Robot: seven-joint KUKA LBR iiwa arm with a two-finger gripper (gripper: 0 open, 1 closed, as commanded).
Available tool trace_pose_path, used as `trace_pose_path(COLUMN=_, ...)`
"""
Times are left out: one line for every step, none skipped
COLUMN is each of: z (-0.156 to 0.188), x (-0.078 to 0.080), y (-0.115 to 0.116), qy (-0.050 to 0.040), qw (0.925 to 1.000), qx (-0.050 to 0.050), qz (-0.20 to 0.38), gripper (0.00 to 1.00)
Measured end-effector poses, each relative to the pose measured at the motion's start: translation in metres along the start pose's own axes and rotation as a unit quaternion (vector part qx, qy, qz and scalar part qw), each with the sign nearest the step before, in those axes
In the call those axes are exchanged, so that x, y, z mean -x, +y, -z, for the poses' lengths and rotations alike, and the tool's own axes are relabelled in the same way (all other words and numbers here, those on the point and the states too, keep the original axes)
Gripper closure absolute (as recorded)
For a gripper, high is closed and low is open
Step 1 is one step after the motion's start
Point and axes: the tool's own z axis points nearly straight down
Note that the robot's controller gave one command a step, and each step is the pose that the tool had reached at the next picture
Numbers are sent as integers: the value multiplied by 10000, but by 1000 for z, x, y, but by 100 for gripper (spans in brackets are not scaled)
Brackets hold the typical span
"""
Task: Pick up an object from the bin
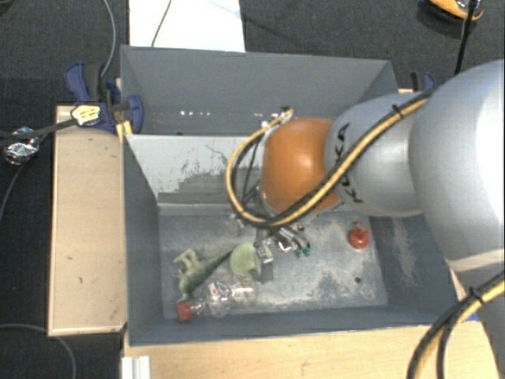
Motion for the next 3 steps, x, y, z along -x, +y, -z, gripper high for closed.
trace_pose_path(z=-7, x=2, y=-5, qy=12, qw=9725, qx=-1, qz=-2327, gripper=100)
trace_pose_path(z=-7, x=3, y=-5, qy=12, qw=9726, qx=1, qz=-2327, gripper=100)
trace_pose_path(z=-3, x=2, y=-5, qy=16, qw=9727, qx=-1, qz=-2321, gripper=100)
